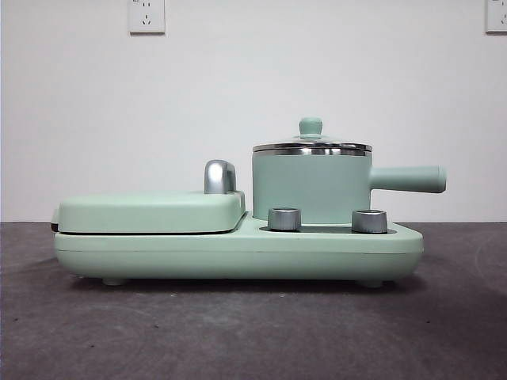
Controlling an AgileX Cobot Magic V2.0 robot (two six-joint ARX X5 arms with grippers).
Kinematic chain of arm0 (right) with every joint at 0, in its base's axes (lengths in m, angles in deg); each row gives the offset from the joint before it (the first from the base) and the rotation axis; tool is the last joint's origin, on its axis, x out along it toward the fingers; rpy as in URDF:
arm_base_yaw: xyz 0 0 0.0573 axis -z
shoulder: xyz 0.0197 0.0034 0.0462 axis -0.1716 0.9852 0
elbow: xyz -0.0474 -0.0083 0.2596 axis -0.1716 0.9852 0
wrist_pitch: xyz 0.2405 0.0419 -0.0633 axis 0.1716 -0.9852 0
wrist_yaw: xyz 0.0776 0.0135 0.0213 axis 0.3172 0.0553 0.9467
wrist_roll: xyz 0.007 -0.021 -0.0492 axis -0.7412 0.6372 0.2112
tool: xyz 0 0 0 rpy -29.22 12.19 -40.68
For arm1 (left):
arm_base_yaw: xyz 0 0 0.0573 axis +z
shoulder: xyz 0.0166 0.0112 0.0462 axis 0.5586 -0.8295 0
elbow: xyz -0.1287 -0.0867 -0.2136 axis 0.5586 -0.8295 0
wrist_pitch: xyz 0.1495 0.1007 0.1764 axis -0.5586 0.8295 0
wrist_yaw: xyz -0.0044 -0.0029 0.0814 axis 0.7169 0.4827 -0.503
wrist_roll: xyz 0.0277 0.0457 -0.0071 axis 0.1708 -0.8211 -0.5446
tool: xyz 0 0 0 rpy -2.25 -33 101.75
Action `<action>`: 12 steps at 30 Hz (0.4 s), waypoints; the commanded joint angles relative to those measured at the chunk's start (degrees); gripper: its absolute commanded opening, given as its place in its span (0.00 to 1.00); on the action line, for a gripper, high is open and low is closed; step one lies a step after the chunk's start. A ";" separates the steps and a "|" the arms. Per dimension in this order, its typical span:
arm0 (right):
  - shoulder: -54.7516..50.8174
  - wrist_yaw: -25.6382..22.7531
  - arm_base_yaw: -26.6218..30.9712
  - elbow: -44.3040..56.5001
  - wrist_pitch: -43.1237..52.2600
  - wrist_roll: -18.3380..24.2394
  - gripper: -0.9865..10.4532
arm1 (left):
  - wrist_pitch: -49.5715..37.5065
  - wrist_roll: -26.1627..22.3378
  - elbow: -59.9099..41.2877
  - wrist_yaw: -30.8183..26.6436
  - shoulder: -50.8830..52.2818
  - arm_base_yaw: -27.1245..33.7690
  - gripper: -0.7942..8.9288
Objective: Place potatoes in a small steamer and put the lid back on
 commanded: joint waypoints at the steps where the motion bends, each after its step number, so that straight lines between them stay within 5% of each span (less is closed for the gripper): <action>1: -0.04 -0.22 0.02 0.70 0.39 1.14 0.10 | 0.24 -0.33 -1.14 -0.02 0.07 0.04 0.09; 12: -0.04 -0.22 0.02 0.70 1.53 1.11 0.10 | 0.24 -0.33 -1.14 -0.02 0.07 0.04 0.09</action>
